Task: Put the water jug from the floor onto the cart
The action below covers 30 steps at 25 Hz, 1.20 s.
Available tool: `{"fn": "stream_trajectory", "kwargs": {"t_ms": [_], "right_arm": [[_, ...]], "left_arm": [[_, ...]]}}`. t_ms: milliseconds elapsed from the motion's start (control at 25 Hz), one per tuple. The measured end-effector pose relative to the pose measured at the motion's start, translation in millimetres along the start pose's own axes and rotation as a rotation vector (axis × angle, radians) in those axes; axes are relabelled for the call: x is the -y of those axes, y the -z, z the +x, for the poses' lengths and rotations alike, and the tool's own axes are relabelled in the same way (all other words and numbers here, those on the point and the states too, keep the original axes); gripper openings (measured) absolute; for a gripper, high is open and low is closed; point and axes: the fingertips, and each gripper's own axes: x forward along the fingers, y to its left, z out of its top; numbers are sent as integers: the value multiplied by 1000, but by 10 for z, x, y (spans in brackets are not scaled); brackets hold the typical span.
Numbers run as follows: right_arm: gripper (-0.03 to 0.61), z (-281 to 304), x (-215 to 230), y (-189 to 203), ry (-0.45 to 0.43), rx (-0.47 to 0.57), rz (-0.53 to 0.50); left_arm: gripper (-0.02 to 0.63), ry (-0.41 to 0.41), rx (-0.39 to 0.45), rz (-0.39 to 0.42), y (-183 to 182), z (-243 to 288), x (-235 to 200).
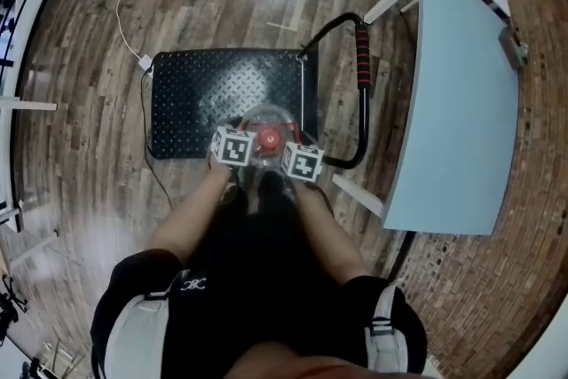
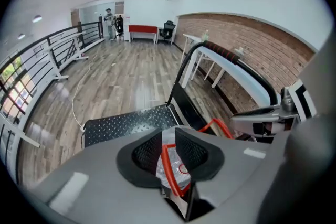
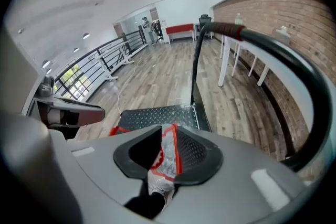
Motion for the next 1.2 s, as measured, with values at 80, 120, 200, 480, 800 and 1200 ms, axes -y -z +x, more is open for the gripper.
{"fn": "stream_trajectory", "kwargs": {"t_ms": [80,120,200,480,800,1200], "right_arm": [[54,-129,-45,-277,3,77,0],[23,-198,-78,-415,-1,115,1],[15,-355,-161,-648,-24,177,-1],[14,-902,-478,-1445,-98,369,-51],[14,-1340,-717,-2175,-143,542,-89],[12,-1651,-725,-2537,-179,643,-83]], "left_arm": [[69,2,57,4,-241,-114,14],[57,0,79,5,-349,-190,20],[22,-4,112,-8,-518,-361,40],[2,6,243,14,-1176,-811,140],[2,12,381,10,-1873,-1305,64],[2,-5,447,3,-2169,-1496,22]]}}
